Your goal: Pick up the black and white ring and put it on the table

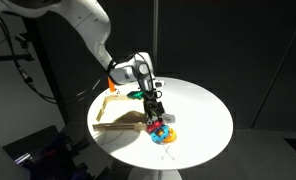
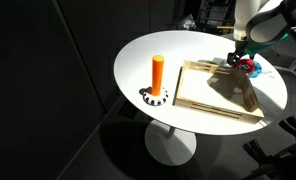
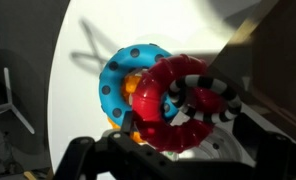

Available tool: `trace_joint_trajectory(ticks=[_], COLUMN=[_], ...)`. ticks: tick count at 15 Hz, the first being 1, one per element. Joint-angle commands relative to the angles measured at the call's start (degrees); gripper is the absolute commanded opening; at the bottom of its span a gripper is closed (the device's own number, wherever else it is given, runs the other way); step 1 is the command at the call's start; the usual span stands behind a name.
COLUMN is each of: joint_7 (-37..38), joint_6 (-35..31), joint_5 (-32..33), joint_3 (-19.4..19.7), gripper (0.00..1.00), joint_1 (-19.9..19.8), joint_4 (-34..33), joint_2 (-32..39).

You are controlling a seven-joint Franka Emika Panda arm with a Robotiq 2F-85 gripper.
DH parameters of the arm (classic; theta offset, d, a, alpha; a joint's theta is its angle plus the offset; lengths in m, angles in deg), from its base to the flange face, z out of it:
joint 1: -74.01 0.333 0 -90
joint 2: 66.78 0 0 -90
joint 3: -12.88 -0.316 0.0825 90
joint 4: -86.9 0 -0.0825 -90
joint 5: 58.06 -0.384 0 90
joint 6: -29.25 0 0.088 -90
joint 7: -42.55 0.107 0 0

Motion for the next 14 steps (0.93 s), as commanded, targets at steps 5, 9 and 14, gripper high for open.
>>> trace_joint_trajectory(ticks=[5,9,14], joint_7=[1.31,1.05,0.36], joint_6=[-0.06,-0.06,-0.05], joint_5=[0.5,0.05,-0.9], joint_3=[-0.23,-0.68,-1.9], gripper=[1.0,1.0,1.0], joint_1=[1.69,2.14,2.06], joint_4=[-0.35,-0.06,0.22], joint_2=[1.8,1.06,0.33])
